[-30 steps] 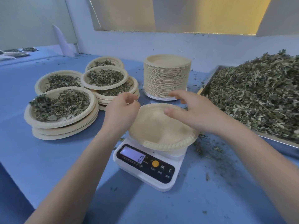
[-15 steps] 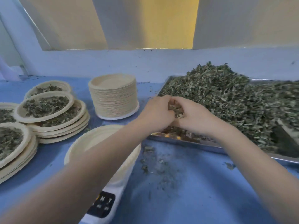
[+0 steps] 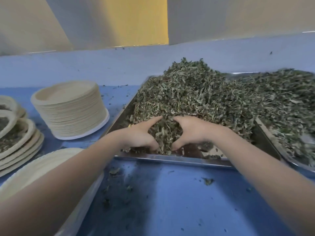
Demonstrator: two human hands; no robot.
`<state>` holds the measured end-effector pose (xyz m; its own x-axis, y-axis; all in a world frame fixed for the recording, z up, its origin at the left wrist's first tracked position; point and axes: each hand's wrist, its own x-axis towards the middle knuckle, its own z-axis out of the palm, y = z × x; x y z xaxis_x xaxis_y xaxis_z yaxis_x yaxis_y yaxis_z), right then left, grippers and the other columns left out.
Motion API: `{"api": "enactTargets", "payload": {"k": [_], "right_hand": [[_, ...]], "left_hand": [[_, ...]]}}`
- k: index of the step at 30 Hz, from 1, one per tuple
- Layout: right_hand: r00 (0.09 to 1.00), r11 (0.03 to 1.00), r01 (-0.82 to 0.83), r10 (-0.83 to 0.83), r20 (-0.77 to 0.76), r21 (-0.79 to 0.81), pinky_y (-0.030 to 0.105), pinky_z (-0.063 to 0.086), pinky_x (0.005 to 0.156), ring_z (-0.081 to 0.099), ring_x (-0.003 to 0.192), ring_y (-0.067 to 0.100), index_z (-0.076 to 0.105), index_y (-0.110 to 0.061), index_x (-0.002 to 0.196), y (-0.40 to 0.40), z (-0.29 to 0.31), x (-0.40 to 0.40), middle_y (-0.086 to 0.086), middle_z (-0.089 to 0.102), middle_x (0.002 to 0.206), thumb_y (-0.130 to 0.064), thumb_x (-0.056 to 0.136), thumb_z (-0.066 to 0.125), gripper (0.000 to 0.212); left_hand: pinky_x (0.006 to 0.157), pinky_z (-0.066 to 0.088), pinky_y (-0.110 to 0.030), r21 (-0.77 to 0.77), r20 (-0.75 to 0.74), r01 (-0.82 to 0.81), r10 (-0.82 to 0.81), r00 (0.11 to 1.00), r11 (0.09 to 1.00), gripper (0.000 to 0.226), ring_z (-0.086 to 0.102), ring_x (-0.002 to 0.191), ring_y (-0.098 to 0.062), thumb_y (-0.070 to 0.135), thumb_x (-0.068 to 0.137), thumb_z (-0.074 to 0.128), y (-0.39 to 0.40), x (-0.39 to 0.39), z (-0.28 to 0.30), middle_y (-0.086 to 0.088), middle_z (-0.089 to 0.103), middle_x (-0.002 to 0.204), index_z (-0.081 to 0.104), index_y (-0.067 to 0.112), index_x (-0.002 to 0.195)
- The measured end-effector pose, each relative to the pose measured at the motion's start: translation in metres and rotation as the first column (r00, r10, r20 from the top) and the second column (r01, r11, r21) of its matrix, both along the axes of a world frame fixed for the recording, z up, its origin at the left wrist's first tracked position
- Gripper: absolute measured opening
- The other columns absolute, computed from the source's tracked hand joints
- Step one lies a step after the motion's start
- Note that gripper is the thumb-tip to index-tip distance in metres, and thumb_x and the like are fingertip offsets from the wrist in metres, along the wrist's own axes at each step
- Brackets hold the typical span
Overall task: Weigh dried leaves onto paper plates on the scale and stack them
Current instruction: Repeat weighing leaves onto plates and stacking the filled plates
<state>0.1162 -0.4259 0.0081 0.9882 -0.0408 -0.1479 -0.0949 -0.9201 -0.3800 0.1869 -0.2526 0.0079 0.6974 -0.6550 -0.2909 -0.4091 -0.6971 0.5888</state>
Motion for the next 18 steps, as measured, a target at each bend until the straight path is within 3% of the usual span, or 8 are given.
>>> {"api": "enactTargets", "payload": {"k": [1,3,5,8,11,14,18], "right_hand": [[1.0,1.0,-0.024,0.023,0.006,0.019,0.032,0.045,0.091,0.051,0.105,0.015,0.036,-0.023,0.139,-0.003,0.003,0.0,0.0,0.052,0.129,-0.045,0.063,0.082,0.092],[0.999,0.999,-0.027,0.027,0.017,0.021,0.036,0.044,0.096,0.048,0.106,0.015,0.026,-0.031,0.146,-0.012,0.008,-0.002,0.001,0.044,0.135,-0.052,0.058,0.082,0.106],[1.0,1.0,-0.014,0.014,0.006,-0.015,0.041,0.043,0.1,0.048,0.115,0.021,0.02,-0.037,0.146,-0.017,0.009,0.0,0.003,0.034,0.14,-0.057,0.053,0.082,0.114],[0.997,0.996,-0.083,0.083,-0.006,-0.044,0.043,0.036,0.106,0.037,0.129,0.024,0.018,-0.037,0.147,-0.004,0.002,0.007,0.003,0.029,0.145,-0.056,0.054,0.083,0.115],[0.987,0.988,-0.151,0.152,0.06,-0.022,0.034,0.042,0.097,0.043,0.12,0.019,0.025,-0.031,0.146,0.015,-0.005,0.016,0.003,0.041,0.139,-0.044,0.06,0.083,0.104],[0.98,0.986,-0.158,0.162,0.111,-0.044,0.026,0.044,0.075,0.052,0.097,0.017,0.035,-0.019,0.141,0.023,-0.008,0.022,0.005,0.053,0.121,-0.032,0.065,0.079,0.089],[0.97,0.977,-0.067,0.015,0.244,0.204,0.02,0.046,0.049,0.058,0.056,0.007,0.043,-0.03,0.132,0.017,-0.002,0.019,0.0,0.064,0.098,-0.018,0.067,0.078,0.075]], "left_hand": [[0.079,0.049,-0.027,0.045,0.075,0.037,-0.04,0.996,0.998,0.102,0.06,0.093,-0.01,0.011,0.07,0.07,0.006,0.002,0.004,-0.002,0.061,0.113,0.011,0.046,0.147],[0.098,0.04,-0.04,0.206,0.291,0.047,-0.107,0.951,0.977,0.107,0.043,0.121,-0.022,0.026,0.066,0.074,0.021,0.01,0.016,-0.006,0.036,0.142,0.007,0.048,0.146],[0.085,0.045,-0.035,0.341,0.312,0.013,-0.127,0.942,0.94,0.111,0.048,0.104,-0.025,0.034,0.062,0.075,0.034,0.014,0.025,-0.011,0.033,0.136,0.002,0.048,0.146],[0.063,0.046,-0.026,0.418,0.165,0.007,-0.084,0.983,0.909,0.108,0.056,0.077,-0.02,0.021,0.073,0.071,0.029,0.004,0.022,-0.01,0.053,0.105,-0.004,0.033,0.15],[0.07,0.055,-0.034,0.167,0.131,-0.042,0.02,0.991,0.985,0.103,0.062,0.079,-0.025,0.003,0.072,0.07,0.009,-0.001,0.009,-0.012,0.058,0.11,0.008,0.029,0.15],[0.066,0.059,-0.043,-0.075,0.055,-0.079,0.083,0.995,0.994,0.097,0.067,0.067,-0.028,-0.012,0.071,0.065,-0.006,-0.008,0.003,-0.013,0.057,0.107,0.021,0.03,0.147],[0.057,0.058,-0.032,-0.261,0.011,-0.126,0.134,0.991,0.957,0.094,0.064,0.062,-0.02,-0.013,0.07,0.068,-0.006,-0.011,0.011,-0.004,0.047,0.119,0.03,0.031,0.143]]}}
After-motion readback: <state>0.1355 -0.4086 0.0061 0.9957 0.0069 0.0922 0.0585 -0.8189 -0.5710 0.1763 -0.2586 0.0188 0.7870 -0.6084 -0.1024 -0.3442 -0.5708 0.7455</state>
